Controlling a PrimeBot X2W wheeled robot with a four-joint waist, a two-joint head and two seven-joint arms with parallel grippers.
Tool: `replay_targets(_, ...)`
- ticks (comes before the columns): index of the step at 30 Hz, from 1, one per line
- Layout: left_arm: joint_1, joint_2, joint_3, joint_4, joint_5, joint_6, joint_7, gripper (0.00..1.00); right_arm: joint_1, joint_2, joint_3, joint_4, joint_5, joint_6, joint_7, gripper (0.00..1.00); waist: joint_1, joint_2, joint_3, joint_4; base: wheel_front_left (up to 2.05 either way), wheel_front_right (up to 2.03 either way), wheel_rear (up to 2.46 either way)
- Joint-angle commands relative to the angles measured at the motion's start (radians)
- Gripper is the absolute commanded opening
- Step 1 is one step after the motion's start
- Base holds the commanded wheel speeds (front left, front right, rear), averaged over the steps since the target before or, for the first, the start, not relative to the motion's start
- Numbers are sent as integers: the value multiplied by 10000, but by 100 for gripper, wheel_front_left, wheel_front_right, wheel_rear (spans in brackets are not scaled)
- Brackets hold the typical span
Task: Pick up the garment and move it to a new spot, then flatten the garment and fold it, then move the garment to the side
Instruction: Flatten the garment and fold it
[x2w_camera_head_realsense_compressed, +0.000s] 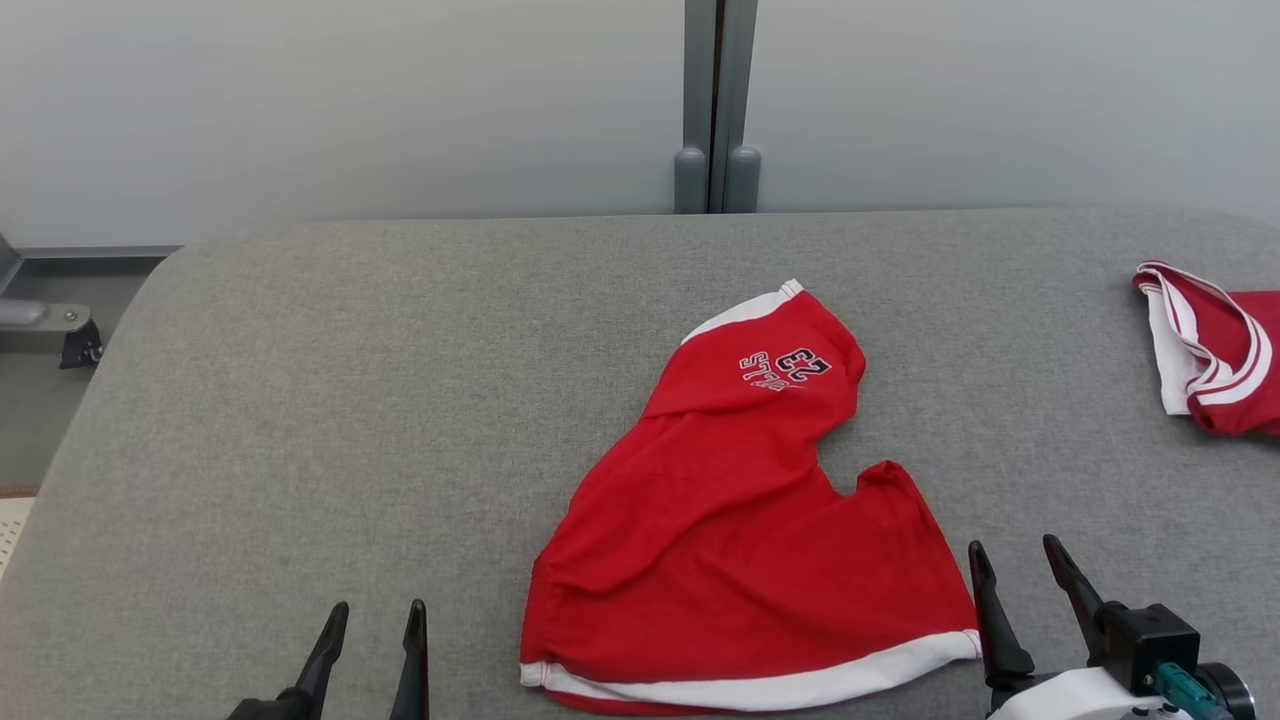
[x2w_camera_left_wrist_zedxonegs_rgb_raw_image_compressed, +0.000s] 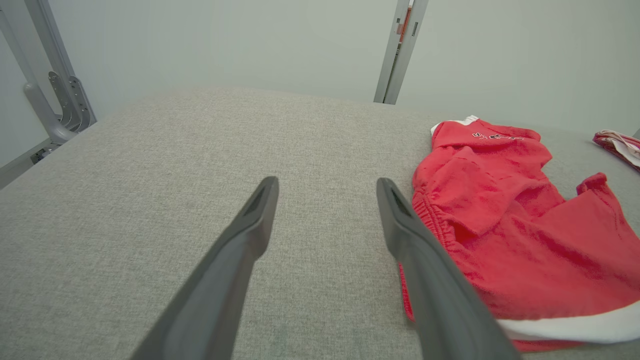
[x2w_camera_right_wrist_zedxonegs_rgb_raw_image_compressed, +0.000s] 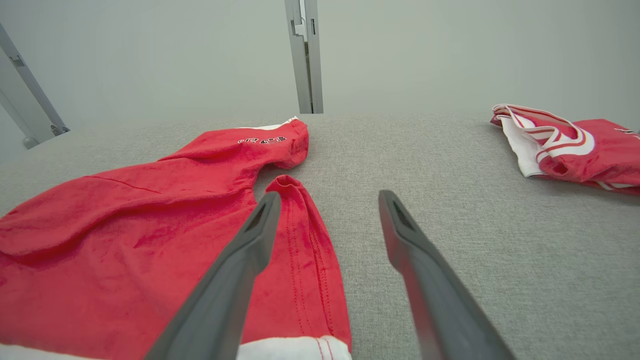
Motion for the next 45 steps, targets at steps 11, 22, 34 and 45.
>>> replay_targets(11,-49,-217,169,-214,656,-278,-29,100,-103,-22,153,-113,42,-16,0,100,0,0,-46,-187,0,0,0)
replay_targets(22,-559,1013,-1930,612,-503,-289,1568,100,-457,-940,1415,1273,28,-16,1298,100,0,0,227,-405,0,0,0)
replay_targets(34,-1081,1871,-3247,525,-1971,-293,2573,100,-915,-1111,1995,1783,363,-16,2539,100,0,0,986,-547,0,0,0)
replay_targets(45,-1354,2136,-3577,834,-2360,-294,2324,100,-1033,-1222,2246,1737,554,-16,2449,89,0,0,1154,-627,0,0,0)
